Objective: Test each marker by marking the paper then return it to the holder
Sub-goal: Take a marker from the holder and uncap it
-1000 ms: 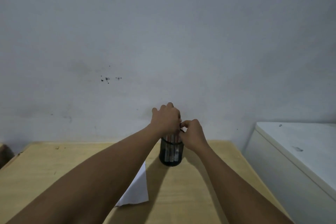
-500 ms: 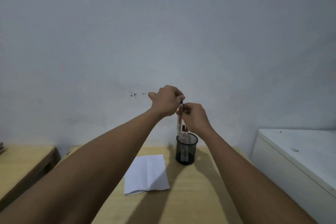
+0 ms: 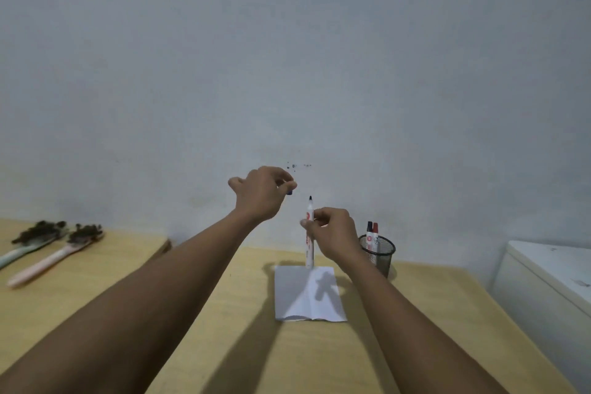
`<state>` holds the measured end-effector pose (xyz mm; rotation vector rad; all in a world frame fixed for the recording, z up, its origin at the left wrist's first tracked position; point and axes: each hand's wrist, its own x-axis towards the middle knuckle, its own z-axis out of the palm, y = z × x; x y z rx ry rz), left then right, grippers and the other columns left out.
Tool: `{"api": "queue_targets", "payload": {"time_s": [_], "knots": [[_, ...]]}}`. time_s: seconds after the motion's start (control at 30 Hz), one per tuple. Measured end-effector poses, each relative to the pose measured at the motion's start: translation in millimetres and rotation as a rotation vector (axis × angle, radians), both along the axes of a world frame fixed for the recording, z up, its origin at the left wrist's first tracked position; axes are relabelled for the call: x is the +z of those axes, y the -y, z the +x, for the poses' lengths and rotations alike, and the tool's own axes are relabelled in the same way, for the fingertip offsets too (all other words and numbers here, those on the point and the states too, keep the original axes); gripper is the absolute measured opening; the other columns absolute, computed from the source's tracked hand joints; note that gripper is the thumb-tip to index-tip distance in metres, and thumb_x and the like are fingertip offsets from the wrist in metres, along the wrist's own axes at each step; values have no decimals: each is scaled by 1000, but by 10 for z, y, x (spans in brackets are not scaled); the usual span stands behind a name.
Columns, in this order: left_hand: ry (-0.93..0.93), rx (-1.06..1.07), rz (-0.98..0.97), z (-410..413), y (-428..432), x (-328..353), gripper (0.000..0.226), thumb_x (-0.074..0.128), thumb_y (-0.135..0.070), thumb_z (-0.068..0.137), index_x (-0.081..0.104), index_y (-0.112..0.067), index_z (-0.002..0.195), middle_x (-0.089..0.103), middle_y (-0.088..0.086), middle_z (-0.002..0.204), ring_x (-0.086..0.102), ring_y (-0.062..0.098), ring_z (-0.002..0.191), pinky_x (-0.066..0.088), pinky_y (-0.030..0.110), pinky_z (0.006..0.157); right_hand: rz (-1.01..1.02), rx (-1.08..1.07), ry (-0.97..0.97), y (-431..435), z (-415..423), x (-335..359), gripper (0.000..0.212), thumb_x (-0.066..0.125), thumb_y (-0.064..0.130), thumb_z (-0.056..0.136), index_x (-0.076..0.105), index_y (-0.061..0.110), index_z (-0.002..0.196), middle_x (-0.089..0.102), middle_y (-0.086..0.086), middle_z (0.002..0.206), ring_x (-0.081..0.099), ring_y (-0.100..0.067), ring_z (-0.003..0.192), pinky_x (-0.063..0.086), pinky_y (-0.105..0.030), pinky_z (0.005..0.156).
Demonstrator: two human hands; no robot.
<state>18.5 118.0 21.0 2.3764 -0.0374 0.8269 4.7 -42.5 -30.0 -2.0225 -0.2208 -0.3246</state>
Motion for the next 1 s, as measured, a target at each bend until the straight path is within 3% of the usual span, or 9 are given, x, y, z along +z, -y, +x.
{"api": "queue_targets", "payload": {"time_s": [0.1,0.2,0.27,0.4,0.53,0.67,0.77,0.9,1.0], "knots": [[-112,43,31,101,-281,-529,13,59,-39,94,72,-35,93,73,-18,76,62,7,90,20,38,78,1,38,-31,-51,99,-240,15,72,21,90,75,10,99,70,-3,79,64,-15,70,46,-27,69],[-222,76,54,187,-476,-1048,10,62,-37,91,71,-34,93,74,-18,82,62,6,95,21,38,81,59,96,-82,-103,223,-495,34,70,22,91,55,24,122,73,-8,90,72,-21,83,54,-33,74],[-273,96,79,229,-561,-1318,10,64,-36,90,71,-33,95,75,-17,88,63,9,96,22,40,85,60,121,-108,-130,288,-631,30,67,20,94,49,26,118,73,-10,97,72,-26,87,50,-27,64],[-334,125,131,308,-686,-1643,12,63,-34,90,72,-31,97,74,-14,97,63,12,100,22,40,84,89,150,-106,-190,429,-835,9,63,9,95,59,15,100,68,-12,106,70,-30,92,48,-14,56],[-326,158,131,348,-704,-1807,15,61,-35,87,72,-29,95,74,-11,96,62,13,101,21,42,89,111,165,-134,-231,549,-971,14,66,10,94,62,23,92,70,-13,101,71,-32,94,56,-26,69],[-350,153,131,366,-748,-1877,17,58,-37,91,71,-29,98,74,-9,102,62,14,101,20,41,86,175,155,-147,-248,598,-1024,10,64,10,96,66,14,104,70,-14,102,71,-27,84,51,-12,59],[-335,169,151,344,-753,-1914,30,59,-43,88,67,-31,115,69,-8,117,56,16,112,21,43,92,266,155,-179,-237,596,-1021,18,55,12,101,67,7,115,69,-15,103,67,-20,72,49,-11,55],[-125,134,291,176,-603,-1872,44,53,-55,86,65,-30,120,60,-3,124,51,23,115,26,46,92,520,121,-310,-181,649,-962,27,49,7,102,68,18,117,72,-5,96,67,-14,73,49,-26,62],[-186,-48,376,-84,-346,-1855,55,40,-65,86,60,-33,125,56,-9,131,45,17,120,29,47,98,591,160,-343,-162,701,-959,27,63,7,97,64,19,121,69,-4,91,66,-16,77,50,-32,64]]}}
